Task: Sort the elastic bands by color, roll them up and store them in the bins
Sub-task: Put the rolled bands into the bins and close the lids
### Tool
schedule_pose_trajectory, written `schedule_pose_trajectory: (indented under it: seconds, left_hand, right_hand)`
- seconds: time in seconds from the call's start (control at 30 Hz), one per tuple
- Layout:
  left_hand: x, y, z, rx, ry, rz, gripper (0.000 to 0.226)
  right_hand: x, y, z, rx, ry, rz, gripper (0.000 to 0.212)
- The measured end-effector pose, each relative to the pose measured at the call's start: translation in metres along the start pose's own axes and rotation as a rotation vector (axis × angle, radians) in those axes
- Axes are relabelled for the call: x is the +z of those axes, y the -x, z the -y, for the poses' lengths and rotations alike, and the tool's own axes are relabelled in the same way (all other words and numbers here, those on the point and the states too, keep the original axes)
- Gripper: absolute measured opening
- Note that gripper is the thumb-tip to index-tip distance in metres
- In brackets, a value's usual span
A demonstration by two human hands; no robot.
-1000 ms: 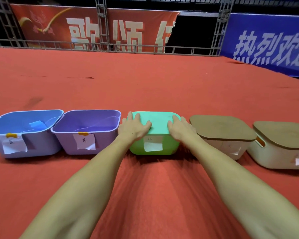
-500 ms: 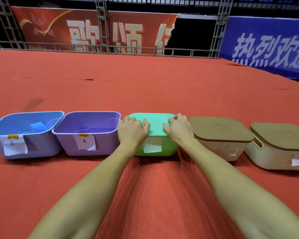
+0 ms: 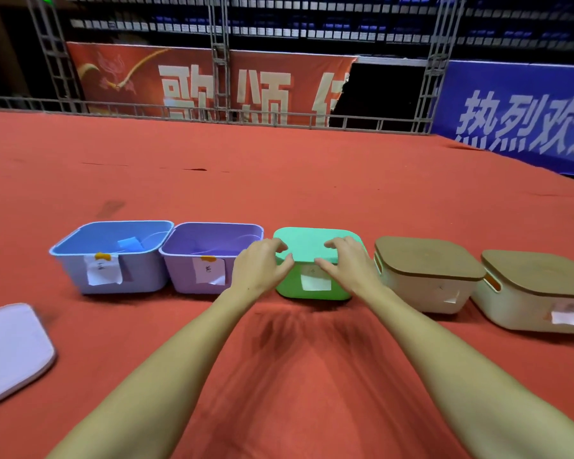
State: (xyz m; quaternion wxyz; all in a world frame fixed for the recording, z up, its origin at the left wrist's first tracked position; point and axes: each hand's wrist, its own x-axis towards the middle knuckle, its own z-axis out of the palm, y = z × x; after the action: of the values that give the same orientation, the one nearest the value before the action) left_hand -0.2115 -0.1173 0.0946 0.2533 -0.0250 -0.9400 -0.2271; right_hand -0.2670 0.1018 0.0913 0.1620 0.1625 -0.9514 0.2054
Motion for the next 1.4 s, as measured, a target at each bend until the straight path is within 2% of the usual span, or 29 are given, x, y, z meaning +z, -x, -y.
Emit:
schedule_pose_trajectory:
  seconds: [0.17,0.3,0.43,0.6,0.8,1.0,1.1,1.2,1.4]
  left_hand:
    - [-0.056,0.051,0.011,-0.003,0.075,-0.107,0.015]
    - [-0.096,0.099,0.033,-0.016,0.101,-0.187,0.016]
    - [-0.128,0.150,0.069,-0.025,0.158,-0.257,0.015]
    - [-0.146,0.214,0.125,-0.140,0.123,-0.282,0.012]
    - [-0.160,0.256,0.209,-0.337,-0.079,-0.247,0.005]
    - [-0.161,0.265,0.297,-0.532,-0.269,-0.179,0.030]
    - [-0.151,0.265,0.313,-0.585,-0.320,-0.192,0.034]
    - [-0.141,0.263,0.314,-0.597,-0.323,-0.248,0.020]
    - [-0.141,0.257,0.311,-0.700,-0.124,-0.350,0.010]
  right_hand:
    - [0.007,0.039,0.056,-0.200,-0.301,-0.193,0.029]
    - [0.022,0.075,0.107,-0.301,-0.457,-0.203,0.016]
    - [0.047,0.104,0.158,-0.367,-0.600,-0.147,0.009]
    - [0.082,0.127,0.214,-0.444,-0.667,-0.026,0.010]
    - [0.126,0.133,0.280,-0.461,-0.722,0.121,0.010]
    - [0.177,0.128,0.328,-0.466,-0.736,0.259,0.013]
    - [0.198,0.128,0.341,-0.455,-0.742,0.322,0.015]
    - [0.213,0.125,0.347,-0.437,-0.746,0.363,0.016]
    - [0.226,0.118,0.340,-0.373,-0.764,0.389,0.016]
